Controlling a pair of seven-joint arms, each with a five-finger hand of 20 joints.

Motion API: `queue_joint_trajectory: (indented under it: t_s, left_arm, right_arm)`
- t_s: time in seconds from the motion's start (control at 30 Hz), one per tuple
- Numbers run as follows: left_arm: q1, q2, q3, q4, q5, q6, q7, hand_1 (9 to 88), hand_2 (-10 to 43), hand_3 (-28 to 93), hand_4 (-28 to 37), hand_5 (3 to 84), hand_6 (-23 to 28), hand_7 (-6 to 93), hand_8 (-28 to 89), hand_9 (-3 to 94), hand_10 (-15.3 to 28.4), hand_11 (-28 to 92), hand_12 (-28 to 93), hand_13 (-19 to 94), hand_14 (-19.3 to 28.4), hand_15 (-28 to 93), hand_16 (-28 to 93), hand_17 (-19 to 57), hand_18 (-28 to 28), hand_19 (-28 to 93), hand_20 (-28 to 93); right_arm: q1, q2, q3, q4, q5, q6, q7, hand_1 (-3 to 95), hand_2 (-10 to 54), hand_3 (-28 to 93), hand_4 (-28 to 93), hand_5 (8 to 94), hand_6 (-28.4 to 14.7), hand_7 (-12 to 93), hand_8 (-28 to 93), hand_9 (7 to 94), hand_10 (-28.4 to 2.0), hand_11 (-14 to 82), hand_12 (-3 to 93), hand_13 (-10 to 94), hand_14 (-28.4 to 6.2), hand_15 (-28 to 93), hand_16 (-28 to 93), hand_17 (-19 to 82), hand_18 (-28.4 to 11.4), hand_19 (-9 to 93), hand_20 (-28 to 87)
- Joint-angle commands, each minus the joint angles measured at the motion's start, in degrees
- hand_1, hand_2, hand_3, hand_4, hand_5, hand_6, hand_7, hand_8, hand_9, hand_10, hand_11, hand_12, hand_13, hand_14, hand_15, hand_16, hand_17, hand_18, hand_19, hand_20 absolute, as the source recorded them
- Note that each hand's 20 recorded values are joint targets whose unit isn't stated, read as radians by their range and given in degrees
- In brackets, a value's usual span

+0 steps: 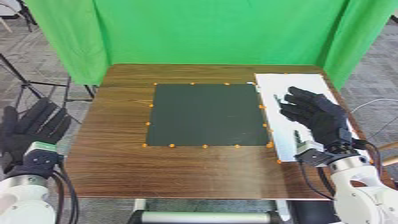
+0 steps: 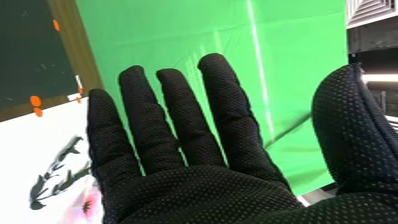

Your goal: Arrange flowers

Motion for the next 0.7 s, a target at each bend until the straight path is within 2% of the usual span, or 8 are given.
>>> queue_joint_trajectory:
  t_s: [0.03, 0.13, 0.3, 0.47, 0.53, 0.57, 0.6, 0.7]
  left_arm:
    - [0.62, -0.14, -0.39, -0.39, 2.38, -0.77, -1.20, 25.4, 11.8, 72, -28.3, 46.6, 8.4, 19.0, -11, 40.9, 15.2, 27, 9, 31, 17.5, 54, -10, -2.8, 16.0, 45, 15]
    - [0.74, -0.11, -0.36, -0.41, 2.15, -1.07, -1.18, 25.3, 11.8, 72, -28.3, 46.6, 8.3, 19.0, -11, 41.0, 15.2, 26, 9, 31, 17.4, 53, -10, -3.1, 15.6, 44, 14]
    - [0.42, -0.15, -0.50, -0.32, 2.23, -0.71, -1.51, 25.3, 11.7, 72, -28.3, 46.5, 8.2, 19.1, -11, 41.2, 15.2, 26, 9, 31, 17.4, 53, -10, -3.6, 15.6, 43, 14]
    - [0.61, -0.18, -0.37, -0.36, 1.75, -0.56, -1.17, 25.3, 11.7, 72, -28.3, 46.6, 8.2, 19.2, -12, 41.4, 15.1, 26, 9, 31, 17.4, 53, -10, -3.7, 15.6, 43, 14]
    - [0.59, -0.27, -0.50, -0.27, 1.51, -0.79, -1.29, 25.3, 11.7, 72, -28.3, 46.6, 8.1, 19.4, -12, 41.4, 15.1, 27, 9, 31, 17.3, 53, -10, -3.7, 15.6, 43, 14]
    - [0.95, -0.10, -0.60, -0.43, 1.25, -0.86, -0.85, 25.3, 11.7, 72, -28.3, 46.6, 8.1, 19.5, -12, 41.5, 15.1, 27, 9, 31, 17.4, 53, -10, -3.7, 15.6, 43, 14]
    - [1.04, -0.15, -0.71, -0.40, 1.47, -0.65, -0.86, 25.3, 11.6, 72, -28.3, 46.6, 8.2, 19.4, -12, 41.5, 15.2, 26, 9, 31, 17.4, 53, -10, -3.8, 15.6, 43, 14]
    - [0.99, -0.20, -0.38, -0.33, 0.87, -0.56, -0.47, 25.3, 11.6, 72, -28.3, 46.6, 8.1, 19.4, -12, 41.5, 15.1, 26, 9, 31, 17.3, 53, -10, -3.8, 15.6, 43, 14]
  right_arm:
    - [-0.39, 0.03, -0.01, -0.41, 0.02, 0.11, 0.10, 8.1, 7.5, 83, -25, 47.3, -3.8, 19, -14, 45.9, -16.1, 8.4, 10.9, 38, -15.5, 19, 14, 16, -17.6, 26, 19]
    - [-0.34, -0.03, -0.03, -0.36, -0.02, -0.03, 0.22, 8.2, 7.5, 83, -25, 47.4, -3.8, 19, -14, 46.0, -16.2, 8.4, 10.9, 38, -15.6, 19, 14, 16, -17.6, 26, 19]
    - [-0.19, -0.09, -0.02, -0.35, -0.25, 0.00, 0.32, 8.2, 7.4, 83, -25, 47.4, -3.7, 19, -14, 46.3, -16.3, 8.5, 11.0, 38, -15.6, 20, 14, 15, -17.7, 26, 19]
    - [-0.29, 0.22, 0.19, -0.49, -0.83, -0.09, 0.26, 8.1, 7.4, 83, -25, 47.4, -3.7, 19, -14, 46.3, -16.2, 8.5, 11.1, 38, -15.6, 19, 14, 15, -17.7, 26, 19]
    - [-0.40, 0.70, 0.04, -0.77, -1.96, 0.72, -0.02, 9.8, 4.0, 83, -24, 47.3, -3.7, 19, -14, 46.4, -16.3, 8.7, 11.3, 38, -15.7, 21, 15, 15, -18.0, 29, 21]
    - [0.07, 0.94, -0.59, -0.83, -3.54, 1.96, -0.22, 10.8, 2.0, 83, -24, 47.3, -3.8, 19, -14, 46.7, -16.4, 9.1, 11.6, 38, -15.6, 23, 16, 15, -18.2, 32, 22]
    - [0.46, 1.44, -1.47, -0.95, -5.09, 3.52, -0.32, 11.6, 0.3, 83, -24, 47.4, -3.9, 19, -14, 46.9, -16.3, 9.4, 12.2, 39, -15.4, 25, 16, 15, -18.2, 34, 22]
    - [2.47, 2.94, -3.81, -0.96, -14.50, 5.48, -0.20, 15.6, -6.1, 84, -25, 48.2, -3.9, 21, -15, 49.1, -16.0, 14.4, 16.0, 41, -13.7, 39, 20, 15, -18.0, 39, 24]
